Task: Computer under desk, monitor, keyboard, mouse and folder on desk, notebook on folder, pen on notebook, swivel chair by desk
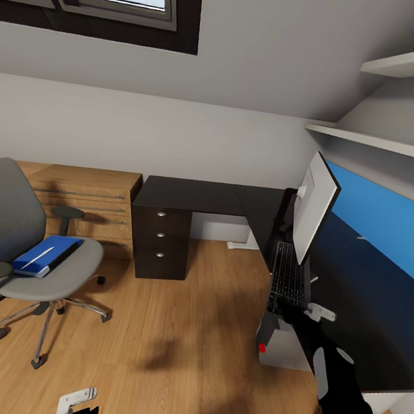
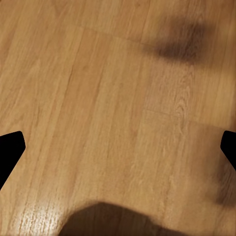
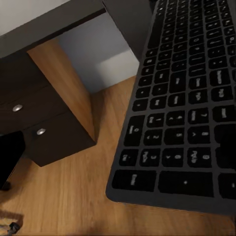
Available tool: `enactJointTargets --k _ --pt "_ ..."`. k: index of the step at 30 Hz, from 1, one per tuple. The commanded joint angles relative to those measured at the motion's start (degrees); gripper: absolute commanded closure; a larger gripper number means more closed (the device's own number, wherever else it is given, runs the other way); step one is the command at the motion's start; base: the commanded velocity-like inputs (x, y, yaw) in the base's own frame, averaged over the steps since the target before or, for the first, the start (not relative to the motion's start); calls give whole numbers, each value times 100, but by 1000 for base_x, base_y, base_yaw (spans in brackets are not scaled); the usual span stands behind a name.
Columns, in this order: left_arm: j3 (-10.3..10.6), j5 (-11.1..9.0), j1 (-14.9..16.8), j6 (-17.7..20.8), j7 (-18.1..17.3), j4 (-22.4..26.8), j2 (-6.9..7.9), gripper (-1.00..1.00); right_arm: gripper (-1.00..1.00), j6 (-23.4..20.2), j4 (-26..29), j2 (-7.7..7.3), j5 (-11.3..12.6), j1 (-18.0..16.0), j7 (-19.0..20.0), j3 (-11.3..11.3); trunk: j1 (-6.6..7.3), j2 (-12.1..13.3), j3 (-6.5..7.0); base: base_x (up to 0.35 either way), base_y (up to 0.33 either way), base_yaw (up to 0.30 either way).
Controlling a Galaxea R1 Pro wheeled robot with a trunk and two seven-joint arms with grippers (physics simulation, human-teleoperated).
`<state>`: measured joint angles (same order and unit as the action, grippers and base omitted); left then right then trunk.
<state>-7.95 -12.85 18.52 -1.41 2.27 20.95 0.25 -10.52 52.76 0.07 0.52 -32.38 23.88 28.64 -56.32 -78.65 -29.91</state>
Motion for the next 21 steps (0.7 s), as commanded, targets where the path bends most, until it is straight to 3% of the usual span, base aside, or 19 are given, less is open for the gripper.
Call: enactJointTargets --k 1,9,21 --pt "12 -62 3 -15 10 -2 1 -100 -100 -34 0 44 5 -5 38 19 0 -3 -6 0 0 0" --pt "10 -60 3 -17 10 -3 2 -100 -100 -14 -36 288 2 -5 44 19 0 -3 -6 -5 0 0" --pt "12 -60 3 -17 10 -3 2 -100 -100 -11 -46 329 11 -5 254 19 0 -3 -6 -113 -58 0"
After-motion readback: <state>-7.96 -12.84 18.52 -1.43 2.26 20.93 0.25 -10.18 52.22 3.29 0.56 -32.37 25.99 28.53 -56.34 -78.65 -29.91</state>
